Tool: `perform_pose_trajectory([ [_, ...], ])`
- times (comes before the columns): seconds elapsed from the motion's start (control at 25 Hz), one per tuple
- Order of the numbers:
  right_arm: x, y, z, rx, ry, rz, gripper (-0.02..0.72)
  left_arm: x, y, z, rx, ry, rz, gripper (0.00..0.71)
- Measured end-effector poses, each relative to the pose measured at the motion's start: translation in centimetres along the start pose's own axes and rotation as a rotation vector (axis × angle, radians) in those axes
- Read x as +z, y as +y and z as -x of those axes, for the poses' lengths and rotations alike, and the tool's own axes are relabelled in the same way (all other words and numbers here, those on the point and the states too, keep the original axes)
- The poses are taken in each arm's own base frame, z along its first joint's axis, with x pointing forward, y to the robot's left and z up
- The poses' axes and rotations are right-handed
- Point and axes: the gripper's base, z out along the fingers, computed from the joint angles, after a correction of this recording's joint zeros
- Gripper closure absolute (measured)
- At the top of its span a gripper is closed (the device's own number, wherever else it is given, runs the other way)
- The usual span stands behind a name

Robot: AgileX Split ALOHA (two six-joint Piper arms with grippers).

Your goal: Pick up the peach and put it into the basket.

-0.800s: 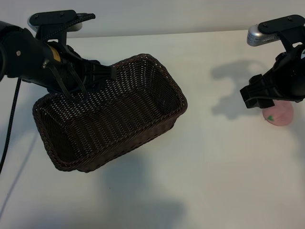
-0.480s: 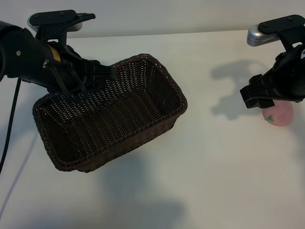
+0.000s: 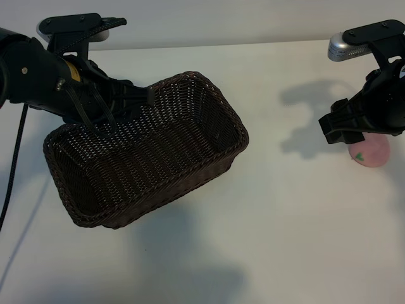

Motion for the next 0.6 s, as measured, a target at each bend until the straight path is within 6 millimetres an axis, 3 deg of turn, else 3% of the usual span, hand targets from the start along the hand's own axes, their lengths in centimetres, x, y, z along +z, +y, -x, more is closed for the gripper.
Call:
perform_pose_trajectory([
  [0.4, 0.0, 0.0, 0.0, 0.0, 0.0, 0.0, 0.106, -0.01, -0.16, 0.44, -0.013, -0.048, -0.018, 0.179],
  [0.6, 0.0, 0.0, 0.0, 0.0, 0.0, 0.0, 0.106, 0.0, 0.42, -0.06, -0.225, 0.007, 0.034, 0.179],
])
